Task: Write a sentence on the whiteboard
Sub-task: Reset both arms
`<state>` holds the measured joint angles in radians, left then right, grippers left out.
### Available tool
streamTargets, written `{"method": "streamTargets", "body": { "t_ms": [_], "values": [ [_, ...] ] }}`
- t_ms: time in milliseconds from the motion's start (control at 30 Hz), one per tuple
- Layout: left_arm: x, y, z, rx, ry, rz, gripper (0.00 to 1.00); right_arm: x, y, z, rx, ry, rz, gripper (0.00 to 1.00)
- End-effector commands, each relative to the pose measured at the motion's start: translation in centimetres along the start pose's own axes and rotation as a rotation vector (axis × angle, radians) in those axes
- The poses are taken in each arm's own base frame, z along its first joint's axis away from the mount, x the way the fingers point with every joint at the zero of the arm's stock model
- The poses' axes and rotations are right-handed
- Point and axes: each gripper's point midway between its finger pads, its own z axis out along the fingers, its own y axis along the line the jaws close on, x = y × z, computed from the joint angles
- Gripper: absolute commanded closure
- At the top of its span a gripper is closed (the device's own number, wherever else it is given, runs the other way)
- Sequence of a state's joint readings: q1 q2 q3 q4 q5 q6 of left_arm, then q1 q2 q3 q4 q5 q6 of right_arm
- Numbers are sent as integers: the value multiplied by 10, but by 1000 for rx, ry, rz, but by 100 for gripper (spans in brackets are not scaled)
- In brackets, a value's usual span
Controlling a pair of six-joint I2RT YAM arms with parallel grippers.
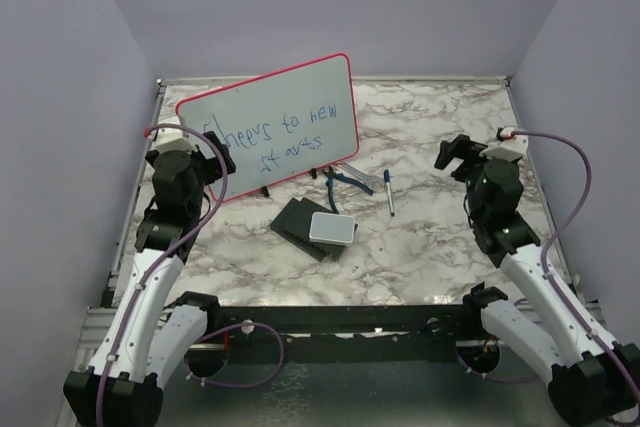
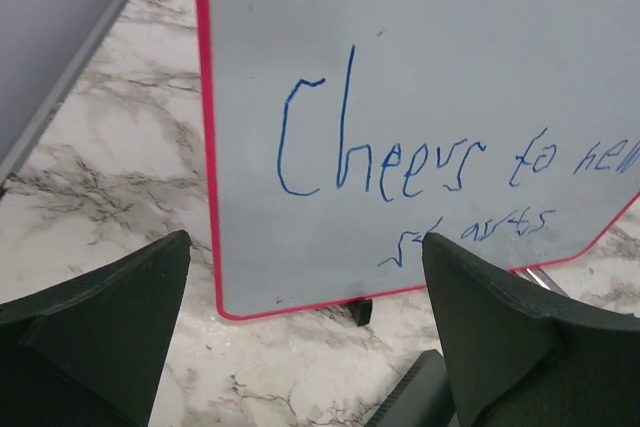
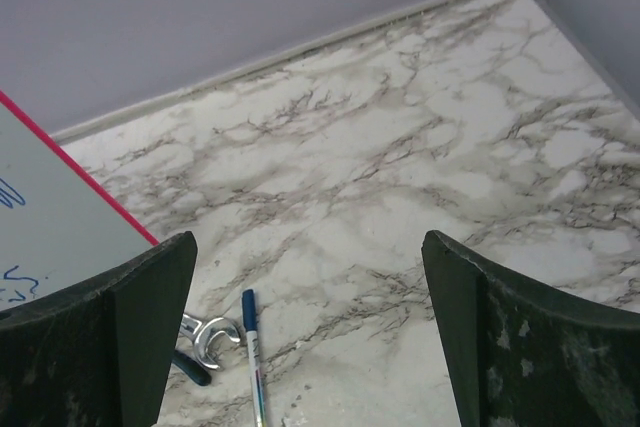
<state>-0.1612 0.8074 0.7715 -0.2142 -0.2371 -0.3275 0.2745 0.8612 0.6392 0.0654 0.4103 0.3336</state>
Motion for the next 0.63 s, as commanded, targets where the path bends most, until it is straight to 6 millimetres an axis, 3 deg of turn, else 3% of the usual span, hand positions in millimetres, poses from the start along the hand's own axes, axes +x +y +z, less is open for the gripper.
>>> {"method": "streamTargets", "body": {
  "t_ms": [0, 200, 600],
  "values": [
    [-42, 29, -28, -134, -172, 16, 1, -11, -12, -13, -8, -104, -94, 2],
    [-54, 49, -56, -198, -271, 34, 1, -18, -13, -21, -25, -150, -92, 2],
    [-54, 42, -55, -158, -264, 24, 1, -24, -17, -26, -8, -168, -85, 1]
  ]
}}
